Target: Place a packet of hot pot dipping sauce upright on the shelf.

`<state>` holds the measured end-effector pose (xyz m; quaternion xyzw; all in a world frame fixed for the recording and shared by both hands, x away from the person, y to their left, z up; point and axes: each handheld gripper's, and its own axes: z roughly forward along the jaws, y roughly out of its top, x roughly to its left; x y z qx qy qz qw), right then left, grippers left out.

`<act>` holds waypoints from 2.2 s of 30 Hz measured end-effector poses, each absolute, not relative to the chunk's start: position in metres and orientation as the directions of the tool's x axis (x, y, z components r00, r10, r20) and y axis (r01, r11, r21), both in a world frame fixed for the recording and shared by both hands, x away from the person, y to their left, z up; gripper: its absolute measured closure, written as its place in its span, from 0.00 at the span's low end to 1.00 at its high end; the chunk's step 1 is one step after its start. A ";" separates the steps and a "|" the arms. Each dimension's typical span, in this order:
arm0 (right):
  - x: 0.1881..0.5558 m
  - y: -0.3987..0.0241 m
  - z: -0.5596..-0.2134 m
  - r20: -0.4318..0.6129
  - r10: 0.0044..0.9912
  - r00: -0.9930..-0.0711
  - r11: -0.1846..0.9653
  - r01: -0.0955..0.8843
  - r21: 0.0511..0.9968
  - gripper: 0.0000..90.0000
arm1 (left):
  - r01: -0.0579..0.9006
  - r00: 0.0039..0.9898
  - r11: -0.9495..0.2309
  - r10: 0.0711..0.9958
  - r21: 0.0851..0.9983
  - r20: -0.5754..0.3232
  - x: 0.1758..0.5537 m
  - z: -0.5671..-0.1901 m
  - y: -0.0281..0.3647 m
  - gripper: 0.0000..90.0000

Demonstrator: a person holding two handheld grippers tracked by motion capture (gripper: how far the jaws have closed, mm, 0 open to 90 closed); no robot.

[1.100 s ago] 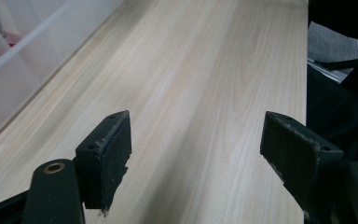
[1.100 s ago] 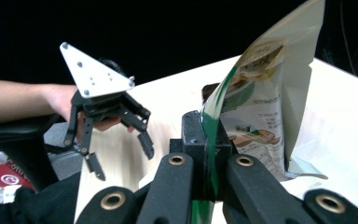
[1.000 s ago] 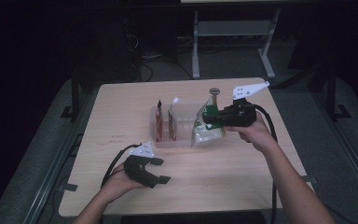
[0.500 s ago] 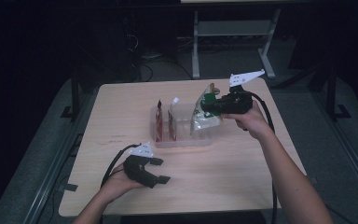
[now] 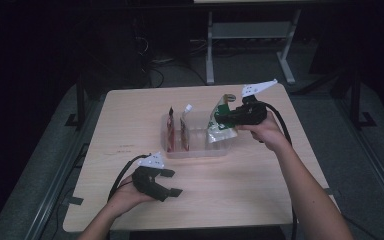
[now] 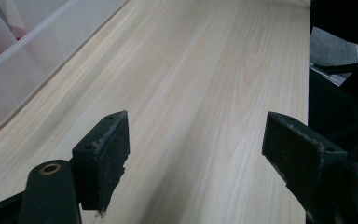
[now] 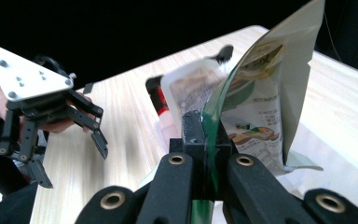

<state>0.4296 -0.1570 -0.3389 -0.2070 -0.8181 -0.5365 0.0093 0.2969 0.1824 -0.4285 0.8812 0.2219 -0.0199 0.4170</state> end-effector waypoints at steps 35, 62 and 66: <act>0.444 -0.145 -0.369 0.247 0.421 -0.873 0.355 0.409 0.840 0.84 | 0.395 0.909 -0.583 0.360 0.710 -0.211 0.297 -0.432 0.180 0.24; 0.405 -0.156 -0.363 0.142 0.515 -0.845 0.389 0.379 0.840 0.24 | 0.393 0.909 -0.588 0.362 0.707 -0.205 0.300 -0.430 0.182 0.23; 0.397 -0.163 -0.364 0.135 0.526 -0.840 0.391 0.379 0.838 0.24 | 0.396 0.908 -0.586 0.365 0.707 -0.205 0.300 -0.430 0.182 0.23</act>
